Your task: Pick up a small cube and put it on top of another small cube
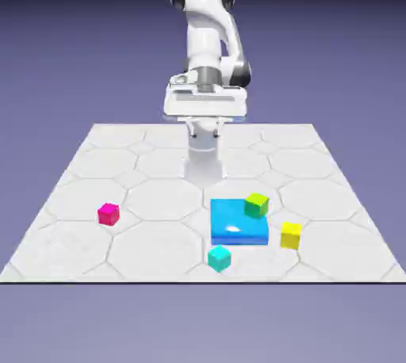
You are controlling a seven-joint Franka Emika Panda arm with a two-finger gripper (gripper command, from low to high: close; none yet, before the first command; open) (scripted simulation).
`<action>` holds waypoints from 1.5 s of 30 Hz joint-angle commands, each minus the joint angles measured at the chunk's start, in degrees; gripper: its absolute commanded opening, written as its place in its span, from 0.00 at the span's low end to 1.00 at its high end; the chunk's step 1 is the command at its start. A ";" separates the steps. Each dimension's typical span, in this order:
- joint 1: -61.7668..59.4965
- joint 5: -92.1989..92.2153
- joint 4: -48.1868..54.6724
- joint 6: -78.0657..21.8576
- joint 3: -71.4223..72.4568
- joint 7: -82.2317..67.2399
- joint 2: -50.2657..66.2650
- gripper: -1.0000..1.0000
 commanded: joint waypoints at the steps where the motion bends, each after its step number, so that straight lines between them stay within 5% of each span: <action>1: -0.87 0.30 1.22 -1.40 0.84 1.62 2.08 0.50; 26: -22.34 7.72 31.22 -36.01 21.52 41.57 53.42 0.50; 32: -19.55 5.92 30.76 -27.01 19.59 42.38 61.96 0.50; 33: -19.55 5.92 30.76 -27.01 19.59 42.38 61.96 0.00; 38: -22.26 7.67 31.21 -35.77 21.47 41.60 53.66 0.00; 45: -8.18 -0.72 31.05 -46.16 35.82 32.59 48.00 0.00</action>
